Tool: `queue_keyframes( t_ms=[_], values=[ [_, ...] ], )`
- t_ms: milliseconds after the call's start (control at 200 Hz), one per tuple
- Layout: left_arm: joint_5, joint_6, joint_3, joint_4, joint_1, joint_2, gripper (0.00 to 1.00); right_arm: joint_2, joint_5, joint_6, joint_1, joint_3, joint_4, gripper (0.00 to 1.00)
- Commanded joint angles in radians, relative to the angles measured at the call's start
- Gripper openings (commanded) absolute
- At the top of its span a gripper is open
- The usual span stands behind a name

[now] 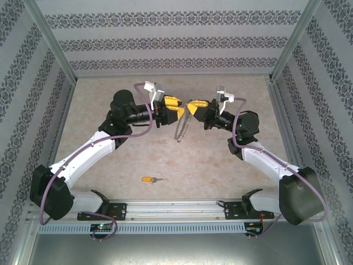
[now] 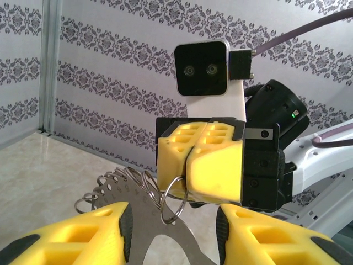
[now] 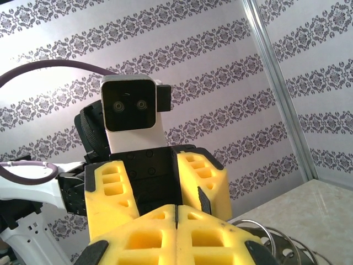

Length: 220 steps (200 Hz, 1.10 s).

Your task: Put the keys on the keyring

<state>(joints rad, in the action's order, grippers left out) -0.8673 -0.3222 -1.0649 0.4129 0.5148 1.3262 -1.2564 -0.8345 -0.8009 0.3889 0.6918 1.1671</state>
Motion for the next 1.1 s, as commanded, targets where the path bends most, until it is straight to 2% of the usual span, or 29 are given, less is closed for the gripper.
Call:
queue_keyframes(
  t_ms=[0, 270, 420, 669, 824, 994, 1094],
  values=[
    [-0.039, -0.063, 0.01, 0.124, -0.013, 0.012, 0.45, 0.009, 0.012, -0.01, 0.013, 0.04, 0.08, 0.0],
    [-0.057, -0.099, 0.014, 0.185, -0.021, 0.039, 0.45, -0.004, 0.009, -0.017, 0.018, 0.049, 0.089, 0.0],
    [-0.079, -0.118, 0.007, 0.203, -0.022, 0.054, 0.39, -0.011, 0.011, -0.019, 0.019, 0.052, 0.092, 0.0],
    [-0.082, -0.121, 0.014, 0.221, -0.022, 0.054, 0.22, -0.014, 0.015, -0.017, 0.019, 0.047, 0.092, 0.0],
    [-0.076, -0.121, 0.022, 0.225, -0.023, 0.047, 0.16, -0.015, 0.019, -0.014, 0.016, 0.043, 0.089, 0.0],
    [-0.063, -0.112, 0.031, 0.225, -0.024, 0.037, 0.0, -0.021, 0.022, -0.013, 0.013, 0.04, 0.088, 0.0],
    [-0.06, -0.087, 0.034, 0.21, -0.024, 0.027, 0.0, -0.025, 0.024, -0.019, 0.009, 0.038, 0.085, 0.0]
  ],
)
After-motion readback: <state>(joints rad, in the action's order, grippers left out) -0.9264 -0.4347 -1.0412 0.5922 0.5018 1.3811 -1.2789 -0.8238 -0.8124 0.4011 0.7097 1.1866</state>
